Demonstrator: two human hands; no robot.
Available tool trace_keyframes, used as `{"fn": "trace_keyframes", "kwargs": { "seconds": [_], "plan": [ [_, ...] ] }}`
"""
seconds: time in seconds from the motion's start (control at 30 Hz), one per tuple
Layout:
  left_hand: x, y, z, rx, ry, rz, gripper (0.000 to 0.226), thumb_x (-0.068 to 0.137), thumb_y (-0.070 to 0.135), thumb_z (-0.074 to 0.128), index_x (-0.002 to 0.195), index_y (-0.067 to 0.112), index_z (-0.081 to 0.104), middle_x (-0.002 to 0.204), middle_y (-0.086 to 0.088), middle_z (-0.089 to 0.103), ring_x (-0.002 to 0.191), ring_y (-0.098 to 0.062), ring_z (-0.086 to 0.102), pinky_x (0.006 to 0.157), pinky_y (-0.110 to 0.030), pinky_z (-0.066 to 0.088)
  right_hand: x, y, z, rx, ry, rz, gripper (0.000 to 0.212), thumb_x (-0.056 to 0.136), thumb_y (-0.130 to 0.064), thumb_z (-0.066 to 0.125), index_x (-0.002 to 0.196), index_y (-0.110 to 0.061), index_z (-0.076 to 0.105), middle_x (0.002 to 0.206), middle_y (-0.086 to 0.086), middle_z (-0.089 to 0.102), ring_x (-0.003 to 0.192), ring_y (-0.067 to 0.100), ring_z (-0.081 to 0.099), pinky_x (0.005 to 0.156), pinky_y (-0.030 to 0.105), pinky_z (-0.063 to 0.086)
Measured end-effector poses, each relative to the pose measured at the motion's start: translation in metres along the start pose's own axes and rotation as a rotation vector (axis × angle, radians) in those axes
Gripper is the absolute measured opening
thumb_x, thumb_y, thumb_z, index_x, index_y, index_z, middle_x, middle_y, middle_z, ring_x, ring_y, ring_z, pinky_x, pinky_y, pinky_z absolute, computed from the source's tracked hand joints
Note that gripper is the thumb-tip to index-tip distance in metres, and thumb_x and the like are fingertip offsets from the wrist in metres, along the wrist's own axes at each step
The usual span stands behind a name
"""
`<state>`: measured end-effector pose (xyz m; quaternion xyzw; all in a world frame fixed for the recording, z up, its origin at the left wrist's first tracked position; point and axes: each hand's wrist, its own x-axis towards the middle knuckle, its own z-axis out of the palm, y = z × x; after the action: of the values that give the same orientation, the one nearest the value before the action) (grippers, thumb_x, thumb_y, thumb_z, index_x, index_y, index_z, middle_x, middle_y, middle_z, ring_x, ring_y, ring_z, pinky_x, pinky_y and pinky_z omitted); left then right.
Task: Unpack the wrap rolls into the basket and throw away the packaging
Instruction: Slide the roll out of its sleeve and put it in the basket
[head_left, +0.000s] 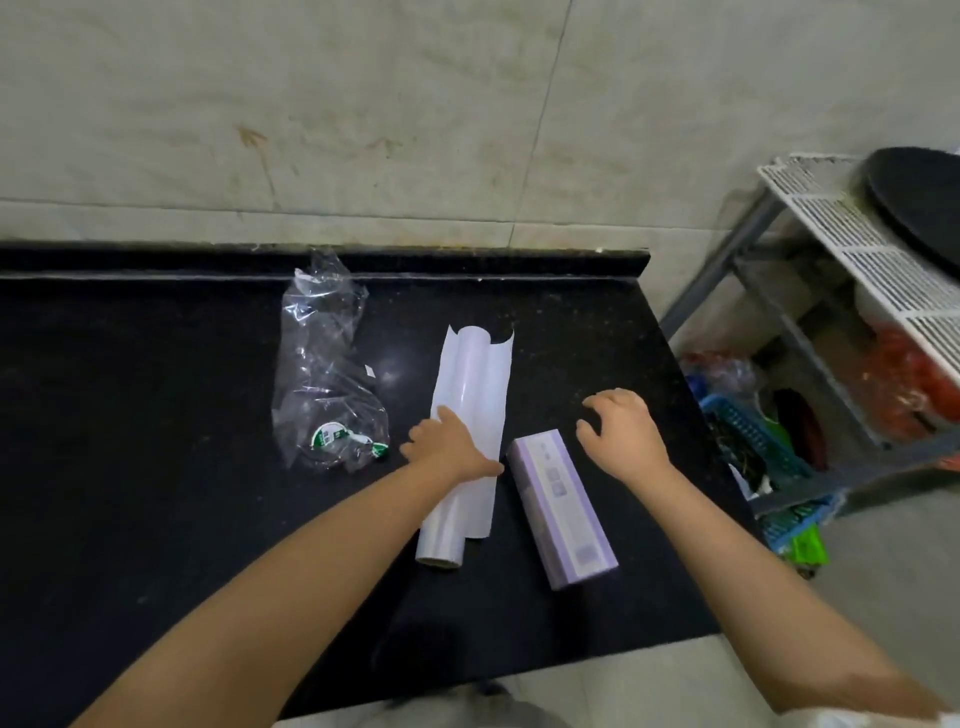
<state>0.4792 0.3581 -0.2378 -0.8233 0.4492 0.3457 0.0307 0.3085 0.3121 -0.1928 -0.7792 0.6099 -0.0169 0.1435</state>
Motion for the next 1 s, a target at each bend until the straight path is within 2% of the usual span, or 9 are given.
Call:
{"fn": "trace_keyframes", "kwargs": {
  "seconds": [0.17,0.23,0.3,0.43,0.5,0.57,0.73,0.87,1.0],
  "plan": [
    [0.001,0.01,0.019,-0.084,0.096,-0.05,0.103,0.072,0.037,0.074,0.146,0.009,0.009,0.141,-0.016,0.037,0.13,-0.033,0.033,0.105,-0.042,0.035,0.014,0.001,0.021,0.067,-0.019,0.027,0.031,0.09,-0.015,0.051,0.115,0.002,0.057,0.13,0.016,0.049,0.112,0.026,0.053,0.089,0.03,0.045],
    [-0.002,0.013,0.026,-0.103,0.131,-0.07,0.102,0.074,0.034,0.072,0.148,0.01,0.005,0.142,-0.015,0.035,0.131,-0.032,0.031,0.106,-0.042,0.033,0.019,0.006,0.028,0.055,-0.061,0.003,0.024,0.09,-0.014,0.049,0.101,0.005,0.06,0.12,0.019,0.052,0.098,0.026,0.056,0.075,0.027,0.043],
    [-0.006,0.017,0.034,-0.09,0.16,-0.083,0.102,0.076,0.032,0.07,0.149,0.012,0.002,0.142,-0.015,0.033,0.131,-0.031,0.03,0.106,-0.042,0.032,0.025,0.008,0.031,0.046,-0.082,-0.032,0.023,0.09,-0.012,0.048,0.092,0.007,0.06,0.11,0.022,0.055,0.091,0.029,0.057,0.07,0.027,0.04],
    [-0.008,0.025,0.047,0.011,0.229,-0.108,0.099,0.082,0.027,0.066,0.15,0.018,-0.006,0.139,-0.016,0.036,0.126,-0.03,0.037,0.101,-0.036,0.036,0.033,0.013,0.032,0.01,-0.114,-0.175,0.022,0.088,-0.012,0.048,0.085,0.005,0.063,0.102,0.021,0.06,0.1,0.033,0.055,0.085,0.033,0.042],
    [-0.006,0.025,0.048,-0.032,0.263,-0.141,0.1,0.083,0.025,0.066,0.15,0.02,-0.008,0.135,-0.017,0.041,0.122,-0.03,0.043,0.099,-0.036,0.04,0.037,0.013,0.034,-0.038,-0.111,-0.26,0.025,0.089,-0.015,0.049,0.099,0.002,0.064,0.118,0.018,0.058,0.118,0.03,0.048,0.105,0.038,0.034],
    [-0.007,0.024,0.047,-0.088,0.291,-0.161,0.102,0.082,0.025,0.066,0.149,0.017,-0.01,0.133,-0.018,0.043,0.12,-0.031,0.045,0.098,-0.038,0.041,0.041,0.012,0.034,-0.067,-0.107,-0.311,0.035,0.09,-0.019,0.049,0.119,-0.003,0.057,0.138,0.014,0.047,0.135,0.027,0.032,0.115,0.041,0.023],
    [-0.019,0.002,0.036,-0.041,0.369,-0.188,0.093,0.081,0.025,0.067,0.148,0.003,0.006,0.136,-0.017,0.042,0.126,-0.032,0.04,0.103,-0.038,0.037,0.049,-0.009,0.036,-0.001,-0.107,-0.43,0.045,0.089,-0.018,0.05,0.131,-0.003,0.046,0.147,0.017,0.036,0.143,0.03,0.018,0.118,0.039,0.017],
    [-0.041,-0.037,0.023,0.005,0.412,-0.177,0.069,0.081,0.026,0.065,0.137,0.004,0.031,0.134,-0.014,0.044,0.122,-0.03,0.041,0.1,-0.035,0.038,0.047,-0.042,0.04,0.048,-0.164,-0.524,0.046,0.089,-0.015,0.047,0.132,-0.001,0.043,0.149,0.018,0.032,0.144,0.031,0.014,0.118,0.037,0.015],
    [-0.075,-0.088,0.011,-0.063,0.48,-0.205,0.061,0.079,0.026,0.063,0.132,0.006,0.04,0.129,-0.012,0.048,0.116,-0.029,0.044,0.096,-0.034,0.039,0.032,-0.092,0.049,0.039,-0.213,-0.646,0.047,0.09,-0.018,0.046,0.134,-0.003,0.04,0.15,0.016,0.029,0.144,0.029,0.012,0.118,0.035,0.013]
  ]
}}
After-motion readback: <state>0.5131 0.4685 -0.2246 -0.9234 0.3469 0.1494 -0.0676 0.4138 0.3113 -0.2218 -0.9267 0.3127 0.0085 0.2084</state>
